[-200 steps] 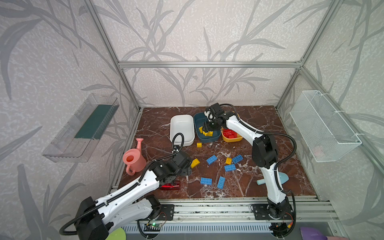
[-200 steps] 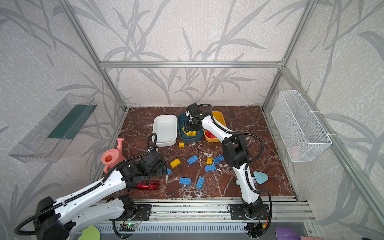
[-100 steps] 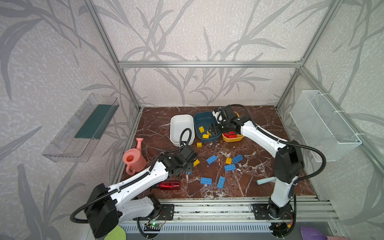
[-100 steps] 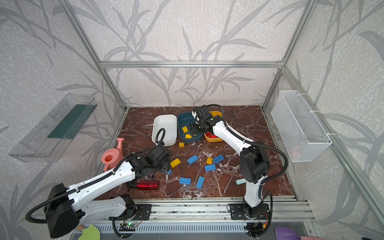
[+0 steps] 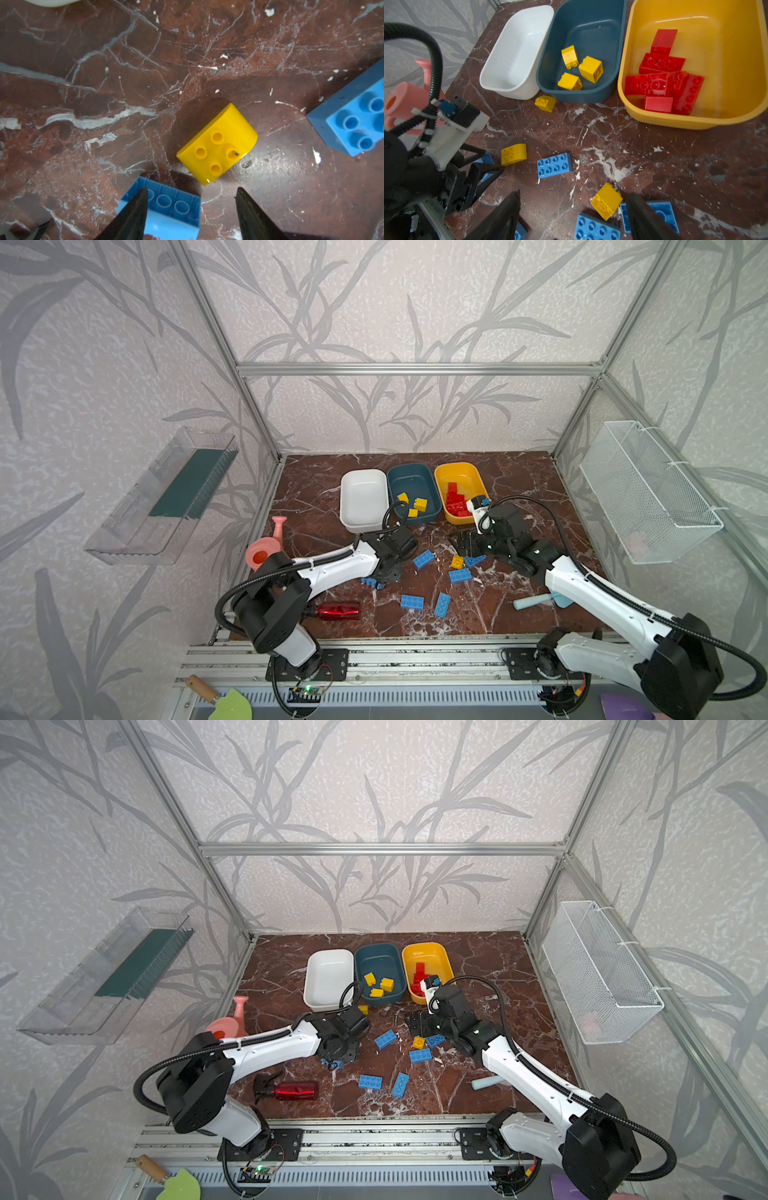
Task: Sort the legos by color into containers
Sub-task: 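Grasp a curved yellow brick with the left gripper while the right withdraws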
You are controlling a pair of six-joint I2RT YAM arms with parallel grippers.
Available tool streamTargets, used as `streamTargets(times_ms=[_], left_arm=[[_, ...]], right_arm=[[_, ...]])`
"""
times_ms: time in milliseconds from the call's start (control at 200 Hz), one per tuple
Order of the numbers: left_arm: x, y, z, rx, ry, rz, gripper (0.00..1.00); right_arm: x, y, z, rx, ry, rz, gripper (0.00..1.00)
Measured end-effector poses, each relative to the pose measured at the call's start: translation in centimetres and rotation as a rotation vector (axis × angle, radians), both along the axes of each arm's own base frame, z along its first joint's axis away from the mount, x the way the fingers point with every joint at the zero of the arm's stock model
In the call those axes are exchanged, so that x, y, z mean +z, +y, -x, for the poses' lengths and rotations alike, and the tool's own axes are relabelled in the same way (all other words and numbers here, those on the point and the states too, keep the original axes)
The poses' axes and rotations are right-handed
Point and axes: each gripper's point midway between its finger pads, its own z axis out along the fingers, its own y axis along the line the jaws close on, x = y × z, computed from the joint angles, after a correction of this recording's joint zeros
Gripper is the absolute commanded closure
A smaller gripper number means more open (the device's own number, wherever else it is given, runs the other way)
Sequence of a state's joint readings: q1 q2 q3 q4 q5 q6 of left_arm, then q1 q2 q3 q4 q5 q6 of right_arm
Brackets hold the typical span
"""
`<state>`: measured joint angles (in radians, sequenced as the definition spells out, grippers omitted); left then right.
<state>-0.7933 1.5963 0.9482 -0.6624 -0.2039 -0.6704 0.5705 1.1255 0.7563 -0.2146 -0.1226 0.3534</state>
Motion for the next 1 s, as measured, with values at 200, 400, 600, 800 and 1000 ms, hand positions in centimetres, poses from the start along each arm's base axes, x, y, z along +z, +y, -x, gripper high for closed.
streamTargets(times_ms=[200,400,600,800,1000], left_arm=[[-1.3,-0.1,-1.2,0.011,0.015,-0.023,0.32],[-2.0,0.0,-2.2,0.025,0.020,-0.029,0.33],[-1.9,-0.3,-3.5,0.034,0.011,-0.020,0.46],[-2.1,-1.1,-4.1,0.029,0.009,0.004,0.58],[-2.2,-1.4,-4.2,0.035,0.002,0.025,0.70]], right_arm=[[0.2,-1.0,1.2,-0.010,-0.039,-0.020,0.19],[-0.3,-1.3,1.8,-0.009,-0.042,-0.024,0.19],[-0.9,-1.5,2.0,-0.012,-0.027,-0.020,0.19],[-0.8,-1.7,2.4,-0.012,-0.030,-0.021,0.19],[-0.5,-1.9,2.7,-0.012,-0.035,-0.025,0.19]])
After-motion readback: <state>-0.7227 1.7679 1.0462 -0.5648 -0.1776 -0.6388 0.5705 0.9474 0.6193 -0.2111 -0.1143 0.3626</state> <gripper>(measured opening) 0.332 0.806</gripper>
